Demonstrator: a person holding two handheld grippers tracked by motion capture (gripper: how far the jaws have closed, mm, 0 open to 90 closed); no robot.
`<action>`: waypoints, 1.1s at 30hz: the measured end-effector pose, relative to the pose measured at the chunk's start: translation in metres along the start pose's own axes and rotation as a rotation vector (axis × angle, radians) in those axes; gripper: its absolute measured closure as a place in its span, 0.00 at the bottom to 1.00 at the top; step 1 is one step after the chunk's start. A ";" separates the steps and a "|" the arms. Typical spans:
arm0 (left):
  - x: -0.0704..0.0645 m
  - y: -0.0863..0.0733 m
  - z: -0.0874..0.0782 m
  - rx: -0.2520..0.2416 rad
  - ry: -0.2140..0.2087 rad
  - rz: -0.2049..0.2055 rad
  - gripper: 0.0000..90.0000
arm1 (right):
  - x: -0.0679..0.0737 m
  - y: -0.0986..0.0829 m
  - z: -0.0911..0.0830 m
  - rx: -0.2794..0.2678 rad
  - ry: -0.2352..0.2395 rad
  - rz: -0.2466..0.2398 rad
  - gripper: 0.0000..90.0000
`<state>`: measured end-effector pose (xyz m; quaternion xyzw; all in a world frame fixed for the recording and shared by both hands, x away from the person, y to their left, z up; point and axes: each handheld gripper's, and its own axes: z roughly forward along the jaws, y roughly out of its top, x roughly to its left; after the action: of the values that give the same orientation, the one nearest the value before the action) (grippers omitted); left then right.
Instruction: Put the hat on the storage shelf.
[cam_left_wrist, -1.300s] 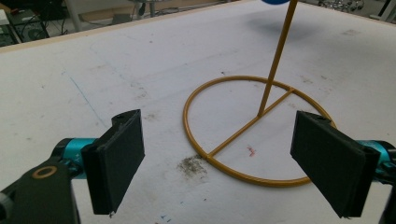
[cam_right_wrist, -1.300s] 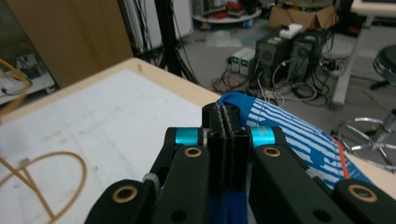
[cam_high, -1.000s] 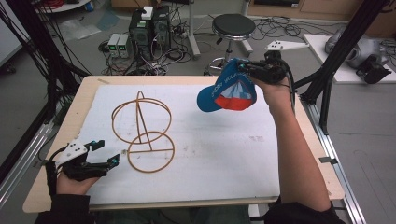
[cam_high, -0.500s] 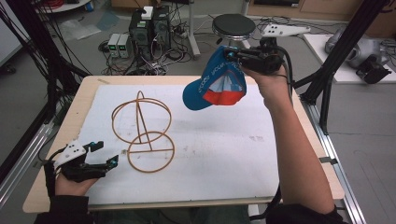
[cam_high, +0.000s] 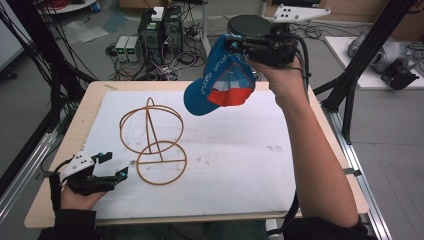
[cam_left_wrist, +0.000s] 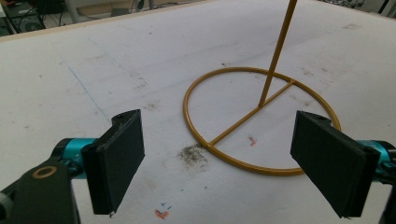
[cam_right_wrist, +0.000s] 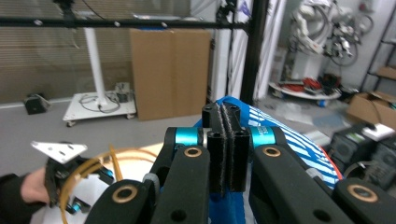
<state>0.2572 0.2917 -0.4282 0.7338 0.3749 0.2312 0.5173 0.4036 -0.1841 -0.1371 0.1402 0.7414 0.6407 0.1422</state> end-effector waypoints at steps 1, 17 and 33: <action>0.000 0.000 0.000 0.001 0.001 -0.002 0.20 | 0.002 0.004 0.003 -0.003 0.007 -0.006 0.99; 0.002 -0.001 -0.003 0.005 0.006 0.000 0.20 | 0.046 0.057 0.058 -0.070 0.165 -0.076 0.99; 0.006 -0.004 -0.008 0.002 0.019 -0.006 0.20 | 0.071 0.014 0.134 0.029 0.295 -0.047 0.99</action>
<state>0.2543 0.3016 -0.4292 0.7309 0.3823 0.2363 0.5136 0.3912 -0.0329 -0.1438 0.0291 0.7666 0.6400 0.0447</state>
